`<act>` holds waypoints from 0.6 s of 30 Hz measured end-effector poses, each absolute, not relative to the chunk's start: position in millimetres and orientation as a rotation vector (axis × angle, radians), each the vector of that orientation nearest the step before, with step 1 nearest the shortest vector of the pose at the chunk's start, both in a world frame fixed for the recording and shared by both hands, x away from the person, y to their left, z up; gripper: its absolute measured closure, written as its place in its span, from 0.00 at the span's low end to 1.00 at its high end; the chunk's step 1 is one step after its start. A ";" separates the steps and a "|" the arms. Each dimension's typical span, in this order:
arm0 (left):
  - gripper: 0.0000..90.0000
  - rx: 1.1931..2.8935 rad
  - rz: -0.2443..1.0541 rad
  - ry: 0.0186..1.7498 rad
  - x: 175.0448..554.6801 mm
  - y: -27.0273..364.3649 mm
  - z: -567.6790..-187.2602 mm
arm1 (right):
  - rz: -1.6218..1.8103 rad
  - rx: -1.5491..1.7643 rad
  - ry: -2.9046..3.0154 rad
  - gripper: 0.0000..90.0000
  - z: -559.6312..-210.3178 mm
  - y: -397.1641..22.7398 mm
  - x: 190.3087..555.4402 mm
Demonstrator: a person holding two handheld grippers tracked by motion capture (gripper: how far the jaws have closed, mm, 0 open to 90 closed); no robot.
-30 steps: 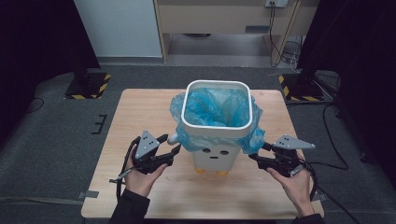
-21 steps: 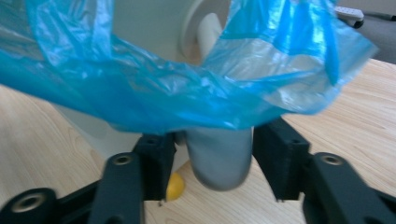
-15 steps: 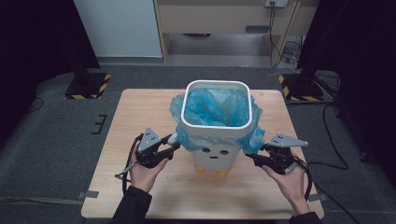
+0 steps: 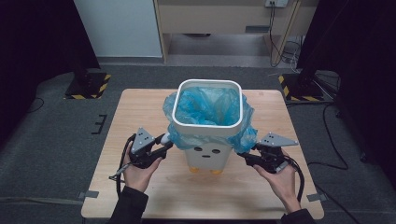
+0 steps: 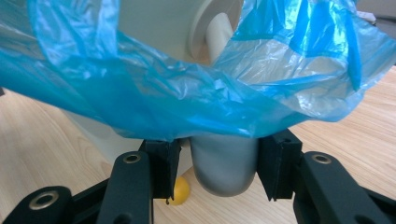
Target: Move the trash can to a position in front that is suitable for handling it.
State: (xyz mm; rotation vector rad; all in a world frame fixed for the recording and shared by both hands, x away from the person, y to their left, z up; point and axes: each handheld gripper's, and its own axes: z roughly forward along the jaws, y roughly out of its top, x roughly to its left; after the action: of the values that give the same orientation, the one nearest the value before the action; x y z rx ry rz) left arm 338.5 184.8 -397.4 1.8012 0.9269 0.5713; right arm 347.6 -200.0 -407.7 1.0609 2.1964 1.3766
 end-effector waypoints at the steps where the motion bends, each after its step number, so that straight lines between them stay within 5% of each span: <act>1: 0.71 1.794 0.568 0.931 338.4 187.0 -397.8 | 1.379 1.063 2.196 0.61 -407.7 -198.4 347.8; 14: 0.70 1.776 0.575 0.935 341.0 197.6 -400.2 | 1.381 1.065 2.205 0.61 -407.2 -186.2 345.9; 18: 0.56 1.776 0.555 0.936 335.4 205.2 -402.6 | 1.390 1.064 2.213 0.43 -407.2 -186.5 344.7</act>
State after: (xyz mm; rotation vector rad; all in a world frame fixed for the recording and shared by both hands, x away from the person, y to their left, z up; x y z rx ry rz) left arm 335.4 205.2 -402.6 1.7763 0.9355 0.5546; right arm 344.7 -186.5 -407.2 1.0641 2.2127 1.3904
